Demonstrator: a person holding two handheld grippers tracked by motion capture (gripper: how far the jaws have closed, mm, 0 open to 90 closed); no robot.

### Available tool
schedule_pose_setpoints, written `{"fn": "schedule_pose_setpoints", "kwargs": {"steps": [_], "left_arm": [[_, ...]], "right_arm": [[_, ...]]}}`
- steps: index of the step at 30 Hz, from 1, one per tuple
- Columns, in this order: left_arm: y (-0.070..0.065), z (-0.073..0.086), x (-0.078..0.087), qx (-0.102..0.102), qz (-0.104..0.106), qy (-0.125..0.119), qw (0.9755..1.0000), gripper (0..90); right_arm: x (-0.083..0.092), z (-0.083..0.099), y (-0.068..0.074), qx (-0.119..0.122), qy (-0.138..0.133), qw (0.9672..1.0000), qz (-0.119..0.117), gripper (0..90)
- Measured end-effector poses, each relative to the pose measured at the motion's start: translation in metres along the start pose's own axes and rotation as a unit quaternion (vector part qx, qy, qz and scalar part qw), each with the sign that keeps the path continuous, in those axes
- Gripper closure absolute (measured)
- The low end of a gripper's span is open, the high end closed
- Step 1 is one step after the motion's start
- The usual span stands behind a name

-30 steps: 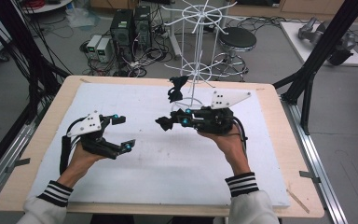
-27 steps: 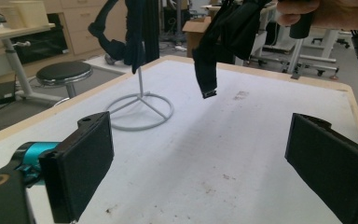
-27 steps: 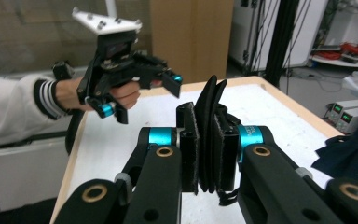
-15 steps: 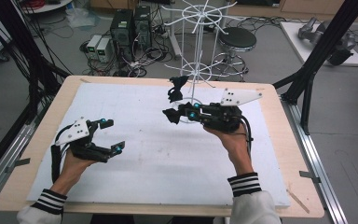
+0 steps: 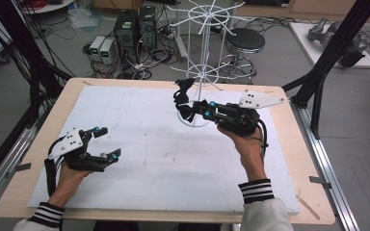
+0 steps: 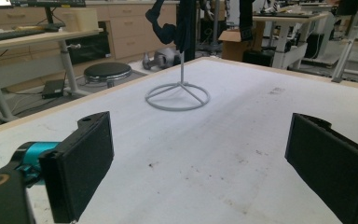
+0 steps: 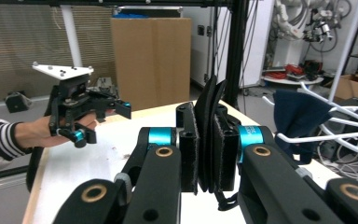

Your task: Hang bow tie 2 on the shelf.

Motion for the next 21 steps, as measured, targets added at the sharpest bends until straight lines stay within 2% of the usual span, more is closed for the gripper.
{"fn": "schedule_pose_setpoints", "kwargs": {"steps": [8,21], "left_arm": [[0.002,0.004,0.01,-0.001,-0.015,-0.014,0.9998,8.2],[0.006,0.007,0.02,-0.005,-0.044,-0.043,0.9981,8.2]], "right_arm": [[0.001,-0.004,-0.003,0.006,-0.014,0.9997,0.021,83.9],[0.001,-0.008,-0.014,0.0,-0.036,0.9975,0.061,84.0]]}}
Point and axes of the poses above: each handheld gripper's, and its own axes: x roughly backward along the jaws, z roughly out of its underside, y roughly to its left, the point moved 9 cm from there along -x, roughly forward along the jaws, and after that the axes turned 6 degrees about -y, right-handed, at the moved point
